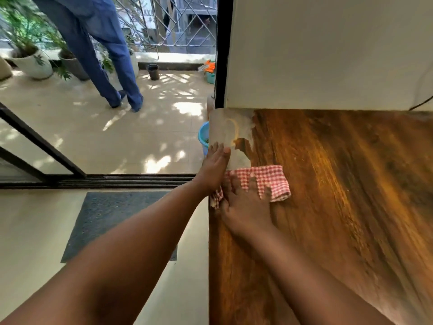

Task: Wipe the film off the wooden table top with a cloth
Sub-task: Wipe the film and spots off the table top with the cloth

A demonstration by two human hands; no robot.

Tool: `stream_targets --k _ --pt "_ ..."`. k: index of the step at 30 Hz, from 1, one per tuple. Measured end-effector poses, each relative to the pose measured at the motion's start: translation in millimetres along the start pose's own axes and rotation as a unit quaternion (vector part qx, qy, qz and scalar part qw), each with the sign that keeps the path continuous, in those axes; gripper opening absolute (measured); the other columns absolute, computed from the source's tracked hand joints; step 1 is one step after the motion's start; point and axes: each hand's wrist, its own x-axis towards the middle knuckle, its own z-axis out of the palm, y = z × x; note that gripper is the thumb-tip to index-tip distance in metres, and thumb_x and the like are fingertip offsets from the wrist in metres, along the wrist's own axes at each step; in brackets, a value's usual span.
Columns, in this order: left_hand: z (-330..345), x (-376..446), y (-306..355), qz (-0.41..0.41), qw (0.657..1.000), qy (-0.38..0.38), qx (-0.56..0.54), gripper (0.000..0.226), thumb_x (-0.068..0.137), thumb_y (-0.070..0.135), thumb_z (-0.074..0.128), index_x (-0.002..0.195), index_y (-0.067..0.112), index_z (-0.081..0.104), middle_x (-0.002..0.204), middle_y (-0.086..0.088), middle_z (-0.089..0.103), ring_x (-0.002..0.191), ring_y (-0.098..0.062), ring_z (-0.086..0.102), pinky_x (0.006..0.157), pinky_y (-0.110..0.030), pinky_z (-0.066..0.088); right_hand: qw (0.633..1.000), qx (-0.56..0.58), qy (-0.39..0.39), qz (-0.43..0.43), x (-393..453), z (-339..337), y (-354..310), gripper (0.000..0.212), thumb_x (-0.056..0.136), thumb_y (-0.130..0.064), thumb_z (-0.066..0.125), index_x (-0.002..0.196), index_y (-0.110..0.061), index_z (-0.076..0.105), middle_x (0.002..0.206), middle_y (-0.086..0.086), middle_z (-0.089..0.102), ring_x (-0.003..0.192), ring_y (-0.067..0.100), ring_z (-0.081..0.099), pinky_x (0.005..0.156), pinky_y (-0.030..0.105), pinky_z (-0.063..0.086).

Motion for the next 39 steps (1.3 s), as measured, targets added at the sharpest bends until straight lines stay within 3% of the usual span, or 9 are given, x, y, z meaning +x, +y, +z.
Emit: stream_targets --k 4,6,9,19,22,25,30,34,39 --pt "1.8 17.8 2.2 -0.032 0.996 0.036 0.073 0.068 0.098 0.054 0.013 0.152 0.017 -0.006 0.159 -0.005 -0.016 0.145 -0.021 -0.017 0.118 -0.040 -0.007 0.997 -0.004 -0.012 -0.071 -60.4 14.9 27.3 0.053 0.089 -0.058 0.001 0.141 -0.055 -0.012 0.155 -0.016 -0.009 0.141 0.020 -0.019 0.106 0.052 -0.019" --pt "-7.5 22.1 7.3 -0.083 0.987 0.041 -0.130 0.074 0.092 0.065 0.016 0.153 0.022 0.010 0.161 -0.009 0.005 0.147 -0.027 0.008 0.118 -0.050 0.015 0.997 -0.007 -0.040 -0.065 -75.3 13.4 44.6 0.046 0.084 -0.063 -0.006 0.125 -0.068 -0.027 0.151 -0.021 -0.014 0.140 0.019 -0.021 0.105 0.050 -0.021" --pt "-23.3 17.1 9.2 -0.116 0.900 -0.015 -0.420 0.088 0.080 0.082 0.013 0.129 0.021 0.052 0.120 -0.012 0.066 0.111 -0.029 0.063 0.092 -0.045 0.052 0.998 -0.015 -0.046 -0.049 -49.5 3.2 52.7 0.044 0.082 -0.065 -0.008 0.120 -0.070 -0.031 0.151 -0.020 -0.017 0.139 0.019 -0.023 0.107 0.053 -0.016" --pt "-37.0 19.4 -19.2 -0.120 0.772 -0.105 -0.616 0.128 0.053 0.100 0.024 0.135 0.005 0.048 0.126 -0.021 0.060 0.114 -0.041 0.059 0.090 -0.050 0.050 0.997 -0.009 -0.002 -0.079 33.5 -2.4 11.7 0.055 0.093 -0.059 0.005 0.146 -0.047 -0.008 0.157 -0.011 -0.012 0.143 0.031 -0.017 0.105 0.058 -0.019" --pt "-39.7 22.7 -18.0 -0.128 0.771 -0.103 -0.616 0.126 0.055 0.099 0.023 0.132 0.004 0.051 0.119 -0.020 0.064 0.102 -0.037 0.065 0.079 -0.043 0.055 0.991 -0.004 -0.016 -0.136 -15.0 5.4 30.9 0.043 0.087 -0.067 -0.006 0.127 -0.067 -0.022 0.151 -0.020 -0.016 0.139 0.024 -0.024 0.097 0.046 -0.036" --pt "-42.0 24.9 -17.8 -0.138 0.779 -0.085 -0.606 0.128 0.055 0.099 0.022 0.137 0.004 0.048 0.121 -0.018 0.062 0.101 -0.034 0.065 0.080 -0.040 0.055 0.989 -0.012 -0.038 -0.140 -22.0 -1.5 52.2 0.039 0.084 -0.070 -0.008 0.120 -0.074 -0.022 0.150 -0.025 -0.013 0.139 0.020 -0.020 0.103 0.045 -0.027" --pt "-40.4 18.7 -28.1 -0.128 0.770 -0.067 -0.622 0.130 0.055 0.099 0.022 0.140 0.002 0.043 0.136 -0.019 0.053 0.112 -0.034 0.060 0.092 -0.045 0.052 0.998 -0.029 0.003 -0.056 60.9 -25.3 62.3 0.052 0.090 -0.063 0.001 0.139 -0.057 -0.011 0.158 -0.014 -0.007 0.145 0.025 -0.010 0.111 0.057 -0.003" --pt "-39.6 18.6 -33.4 -0.120 0.764 -0.072 -0.630 0.133 0.054 0.100 0.021 0.142 0.002 0.039 0.145 -0.021 0.043 0.121 -0.037 0.051 0.105 -0.051 0.037 1.000 -0.011 -0.026 -0.009 121.0 -33.9 37.5 0.055 0.095 -0.056 0.012 0.148 -0.046 -0.001 0.159 -0.009 -0.007 0.144 0.035 -0.011 0.107 0.065 -0.005" --pt "-39.9 19.9 -34.4 -0.110 0.748 -0.091 -0.648 0.135 0.052 0.100 0.024 0.142 0.000 0.039 0.144 -0.024 0.042 0.130 -0.040 0.044 0.109 -0.051 0.034 0.989 -0.029 -0.015 -0.142 84.2 -17.2 46.1 0.047 0.088 -0.065 -0.002 0.132 -0.065 -0.019 0.154 -0.017 -0.014 0.141 0.024 -0.016 0.108 0.060 -0.011"
